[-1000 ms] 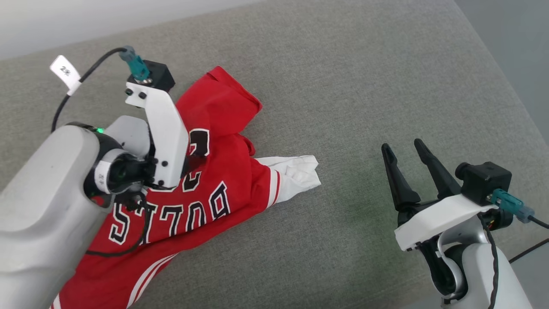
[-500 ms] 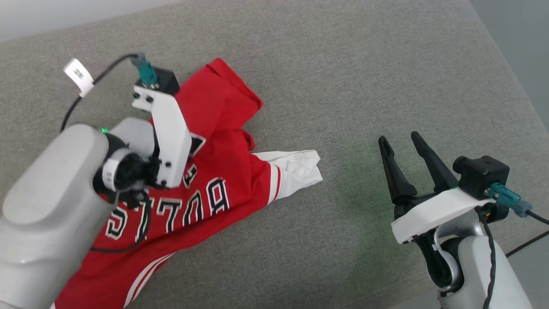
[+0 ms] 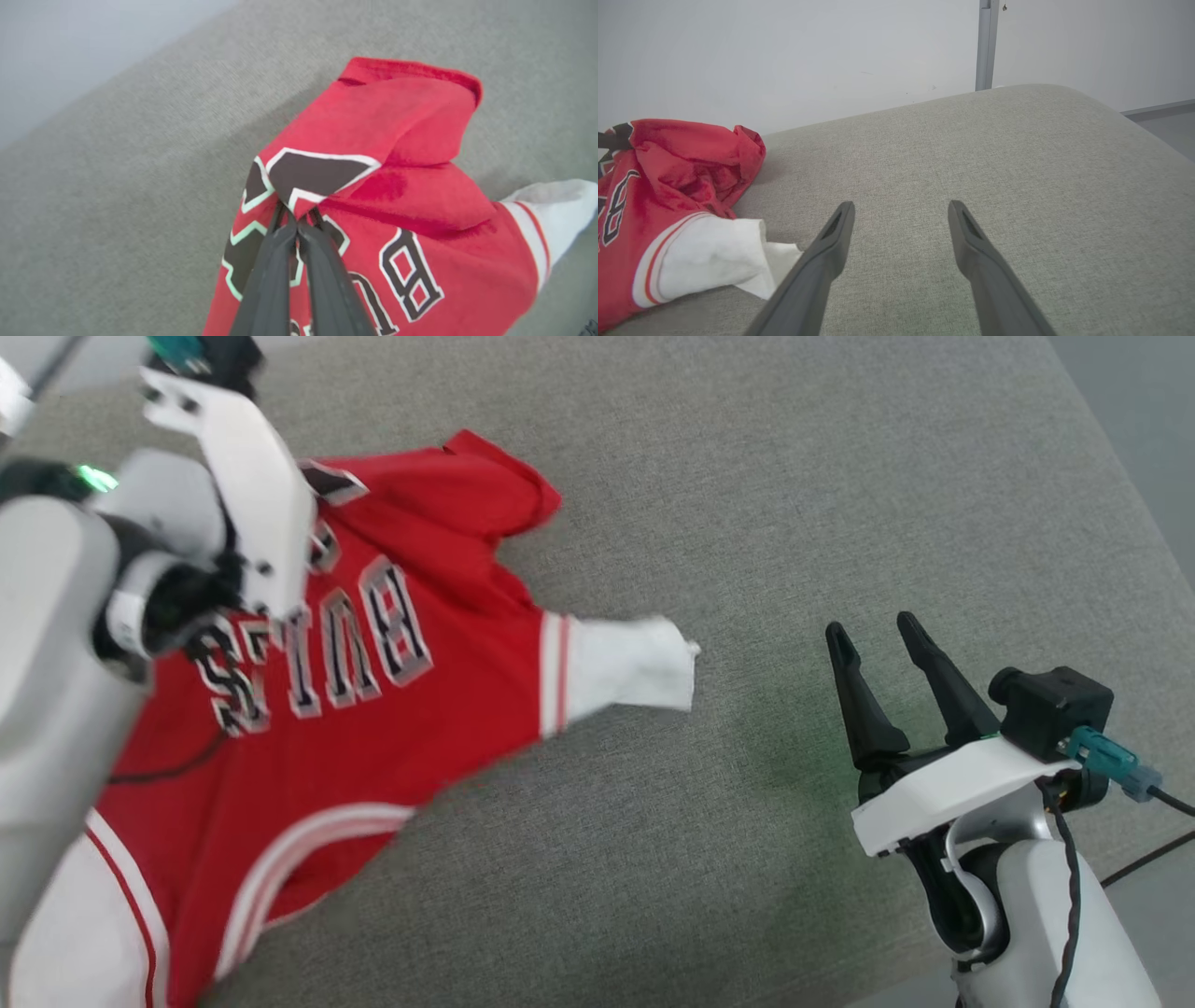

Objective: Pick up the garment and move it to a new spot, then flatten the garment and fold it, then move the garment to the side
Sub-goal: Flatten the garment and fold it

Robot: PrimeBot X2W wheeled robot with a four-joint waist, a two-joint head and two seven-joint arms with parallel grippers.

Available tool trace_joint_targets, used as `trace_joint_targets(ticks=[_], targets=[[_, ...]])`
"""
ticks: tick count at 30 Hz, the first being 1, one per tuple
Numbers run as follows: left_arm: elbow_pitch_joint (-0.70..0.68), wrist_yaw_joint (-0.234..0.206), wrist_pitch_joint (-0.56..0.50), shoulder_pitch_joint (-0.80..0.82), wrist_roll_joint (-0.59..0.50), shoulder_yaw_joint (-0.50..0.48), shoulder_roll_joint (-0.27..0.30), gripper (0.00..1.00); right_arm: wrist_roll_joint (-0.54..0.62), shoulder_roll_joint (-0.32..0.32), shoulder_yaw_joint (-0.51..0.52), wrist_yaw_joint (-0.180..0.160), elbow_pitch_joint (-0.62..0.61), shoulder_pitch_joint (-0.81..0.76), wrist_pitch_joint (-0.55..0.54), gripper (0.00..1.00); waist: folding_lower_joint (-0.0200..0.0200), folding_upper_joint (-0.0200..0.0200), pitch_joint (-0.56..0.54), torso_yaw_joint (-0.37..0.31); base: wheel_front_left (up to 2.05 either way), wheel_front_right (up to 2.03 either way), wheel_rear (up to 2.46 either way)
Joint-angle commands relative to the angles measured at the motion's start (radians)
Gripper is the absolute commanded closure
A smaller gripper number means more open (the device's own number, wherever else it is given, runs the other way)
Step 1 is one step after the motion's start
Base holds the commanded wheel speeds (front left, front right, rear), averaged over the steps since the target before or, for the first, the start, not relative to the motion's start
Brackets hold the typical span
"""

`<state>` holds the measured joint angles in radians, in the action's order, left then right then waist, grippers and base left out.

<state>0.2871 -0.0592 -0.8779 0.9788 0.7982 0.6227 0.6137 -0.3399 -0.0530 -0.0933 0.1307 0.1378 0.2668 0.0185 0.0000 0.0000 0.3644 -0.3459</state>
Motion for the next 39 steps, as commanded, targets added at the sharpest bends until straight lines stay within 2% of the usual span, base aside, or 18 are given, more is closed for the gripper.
trace_joint_targets(ticks=[1, 8, 16, 18, 19, 20, 25, 31, 35, 39], targets=[[0.009, 0.007, 0.016, 0.017, -0.012, -0.006, 0.009, 1.0, -0.008, 0.003, -0.001, 0.0, 0.003, 0.01, 0.007, 0.0, 0.0, 0.0, 0.004, -0.003, 0.0, 0.0, 0.0], [0.144, 0.036, 0.141, 0.084, -0.1, -0.005, 0.039, 1.0, -0.014, 0.002, -0.006, 0.0, 0.009, 0.02, 0.01, 0.0, 0.0, 0.0, 0.024, -0.014, 0.0, 0.0, 0.0], [0.292, 0.057, 0.198, 0.079, -0.097, 0.004, 0.017, 1.0, -0.009, 0.002, -0.012, 0.0, 0.012, 0.031, 0.004, 0.0, 0.0, 0.0, 0.034, -0.006, 0.0, 0.0, 0.0], [0.313, 0.065, 0.207, 0.084, -0.087, 0.003, 0.007, 0.6, -0.009, 0.002, -0.015, 0.0, 0.012, 0.031, 0.001, 0.0, 0.0, 0.0, 0.033, 0.0, 0.0, 0.0, 0.0], [0.319, 0.071, 0.215, 0.088, -0.078, -0.002, 0.0, 0.18, -0.005, 0.002, -0.017, 0.0, 0.012, 0.031, 0.0, 0.0, 0.0, 0.0, 0.032, 0.006, 0.0, 0.0, 0.0], [0.326, 0.079, 0.217, 0.09, -0.07, -0.006, -0.008, 0.0, -0.005, 0.002, -0.019, 0.0, 0.011, 0.032, -0.005, 0.0, 0.0, 0.0, 0.029, 0.012, 0.0, 0.0, 0.0], [0.328, 0.107, 0.24, 0.091, -0.038, -0.018, -0.029, 0.0, -0.001, -0.006, -0.03, 0.0, 0.008, 0.028, -0.026, 0.0, 0.0, 0.0, 0.005, 0.045, 0.0, 0.0, 0.0], [0.267, 0.128, 0.287, 0.041, -0.031, -0.011, -0.027, 0.0, -0.009, -0.036, -0.053, 0.0, 0.007, 0.012, -0.068, 0.0, 0.0, 0.0, -0.042, 0.1, 0.0, 0.0, 0.0], [0.2, 0.122, 0.344, -0.003, -0.042, -0.008, -0.029, 0.0, -0.014, -0.067, -0.073, 0.0, 0.007, 0.01, -0.103, 0.0, 0.0, 0.0, -0.073, 0.144, 0.0, 0.0, 0.0], [0.123, 0.098, 0.407, -0.079, -0.043, -0.013, -0.02, 0.0, -0.019, -0.091, -0.081, 0.0, 0.005, 0.003, -0.129, 0.0, 0.0, 0.0, -0.102, 0.189, 0.0, 0.0, 0.0]])
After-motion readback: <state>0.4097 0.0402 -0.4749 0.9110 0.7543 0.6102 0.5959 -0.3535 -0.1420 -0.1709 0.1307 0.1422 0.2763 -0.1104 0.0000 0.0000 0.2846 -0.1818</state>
